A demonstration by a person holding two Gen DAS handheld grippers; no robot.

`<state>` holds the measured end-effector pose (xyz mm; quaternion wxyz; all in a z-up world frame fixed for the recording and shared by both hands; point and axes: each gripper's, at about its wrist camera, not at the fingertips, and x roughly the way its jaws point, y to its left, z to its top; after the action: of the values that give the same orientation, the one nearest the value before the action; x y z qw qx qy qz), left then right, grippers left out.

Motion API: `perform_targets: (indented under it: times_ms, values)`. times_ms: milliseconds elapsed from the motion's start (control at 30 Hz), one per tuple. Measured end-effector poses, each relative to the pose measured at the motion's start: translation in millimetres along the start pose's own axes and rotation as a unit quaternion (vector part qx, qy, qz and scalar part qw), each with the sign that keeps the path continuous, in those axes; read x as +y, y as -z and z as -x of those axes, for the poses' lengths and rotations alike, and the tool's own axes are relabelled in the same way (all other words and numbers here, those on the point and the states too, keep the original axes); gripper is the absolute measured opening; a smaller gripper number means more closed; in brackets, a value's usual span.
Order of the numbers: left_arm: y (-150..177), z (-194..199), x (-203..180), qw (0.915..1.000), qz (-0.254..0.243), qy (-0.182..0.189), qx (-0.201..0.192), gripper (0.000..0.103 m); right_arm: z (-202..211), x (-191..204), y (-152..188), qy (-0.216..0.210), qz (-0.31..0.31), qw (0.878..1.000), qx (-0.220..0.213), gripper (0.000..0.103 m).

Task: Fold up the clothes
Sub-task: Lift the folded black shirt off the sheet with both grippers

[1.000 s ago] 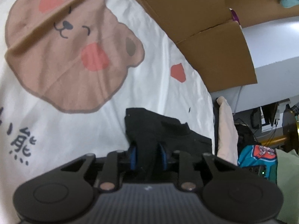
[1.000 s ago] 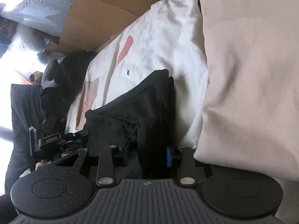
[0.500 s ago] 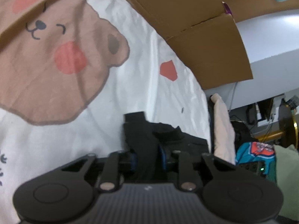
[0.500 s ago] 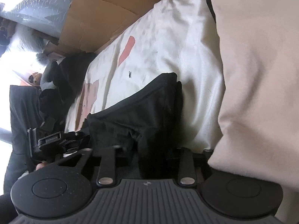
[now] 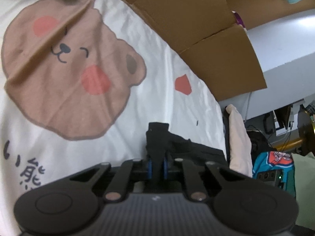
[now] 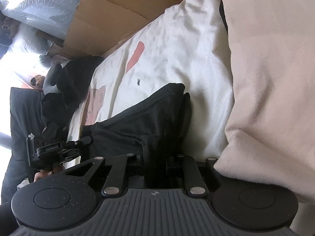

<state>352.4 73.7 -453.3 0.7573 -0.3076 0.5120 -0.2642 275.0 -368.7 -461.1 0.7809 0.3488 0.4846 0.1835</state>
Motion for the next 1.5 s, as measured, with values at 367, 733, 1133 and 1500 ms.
perform_targets:
  times_ms: [367, 733, 1133, 1500]
  values:
    - [-2, -6, 8, 0.9996, -0.001, 0.010, 0.026, 0.030, -4, 0, 0, 0.002, 0.009, 1.000, 0.013, 0.035]
    - [-1, -1, -9, 0.9989, -0.045, -0.013, 0.012, 0.005, -3, 10, -2, 0.014, 0.032, 0.999, 0.010, 0.010]
    - [10, 46, -67, 0.9954, -0.070, -0.063, -0.019, 0.005, 34, 62, -1, 0.058, 0.102, 0.993, -0.007, 0.009]
    - [21, 98, -133, 0.9894, -0.076, -0.114, -0.049, 0.005, 83, 124, 9, 0.084, 0.167, 0.982, -0.014, 0.008]
